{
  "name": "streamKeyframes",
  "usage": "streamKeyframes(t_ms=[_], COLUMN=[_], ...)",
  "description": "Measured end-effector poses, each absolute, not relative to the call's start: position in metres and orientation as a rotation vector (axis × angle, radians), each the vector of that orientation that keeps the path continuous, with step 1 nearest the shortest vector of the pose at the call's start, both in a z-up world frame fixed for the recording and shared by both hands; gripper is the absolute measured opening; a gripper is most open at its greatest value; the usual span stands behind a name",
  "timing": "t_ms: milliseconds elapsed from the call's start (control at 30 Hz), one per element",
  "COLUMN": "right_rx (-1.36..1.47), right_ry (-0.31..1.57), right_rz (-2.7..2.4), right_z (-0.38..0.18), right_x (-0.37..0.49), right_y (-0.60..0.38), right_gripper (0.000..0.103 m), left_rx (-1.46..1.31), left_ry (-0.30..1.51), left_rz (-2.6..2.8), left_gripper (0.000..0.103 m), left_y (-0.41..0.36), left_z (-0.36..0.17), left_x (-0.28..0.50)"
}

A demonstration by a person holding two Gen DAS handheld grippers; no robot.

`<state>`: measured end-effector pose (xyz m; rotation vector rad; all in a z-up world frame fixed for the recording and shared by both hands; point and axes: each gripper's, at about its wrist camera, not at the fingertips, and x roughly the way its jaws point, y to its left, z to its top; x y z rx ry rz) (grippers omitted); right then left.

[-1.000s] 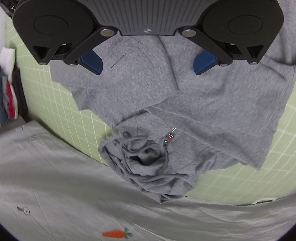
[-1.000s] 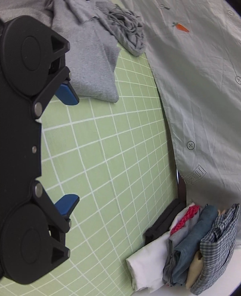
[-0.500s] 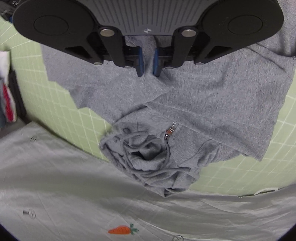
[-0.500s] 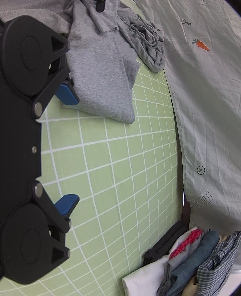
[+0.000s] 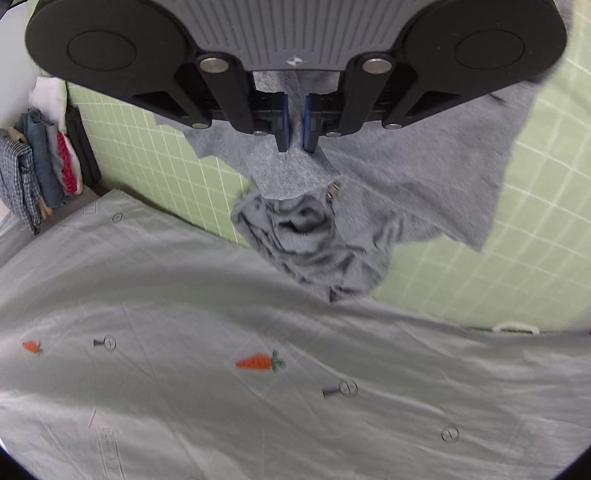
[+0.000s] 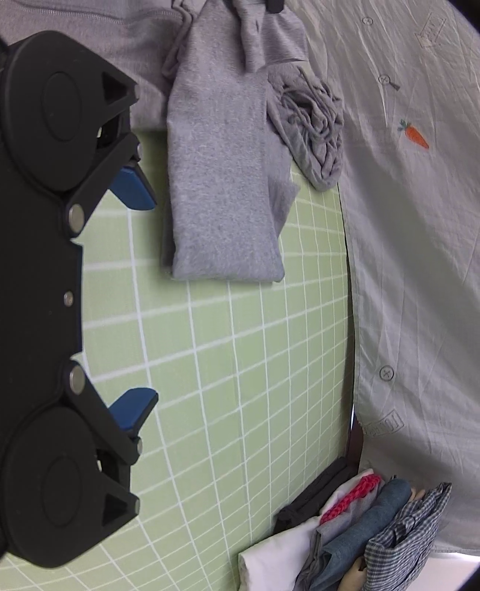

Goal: Fold clothes
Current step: 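Grasp the hoodie edge with the left gripper and lift it toward the hood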

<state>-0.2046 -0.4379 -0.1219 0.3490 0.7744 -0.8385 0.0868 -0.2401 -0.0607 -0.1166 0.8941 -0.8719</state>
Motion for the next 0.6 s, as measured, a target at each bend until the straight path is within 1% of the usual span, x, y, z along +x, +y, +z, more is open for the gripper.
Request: streamKeyframes(t_ms=[233, 433, 600], right_rx=[0.339, 0.331, 0.314], right_ry=[0.771, 0.767, 0.774], right_rz=[-0.816, -0.815, -0.826], right_z=[-0.118, -0.121, -0.126], right_x=[-0.177, -0.142, -0.121], right_y=[-0.387, -0.355, -0.343], right_gripper=[0.103, 0.103, 0.103], left_rx=[-0.227, -0.263, -0.308], left_ry=[0.825, 0.736, 0.714], left_rz=[-0.870, -0.844, -0.700], left_gripper=[0.008, 0.007, 0.008], left_y=[-0.181, -0.130, -0.087], left_z=[-0.027, -0.003, -0.011], left_x=[0.122, 0.162, 0.215])
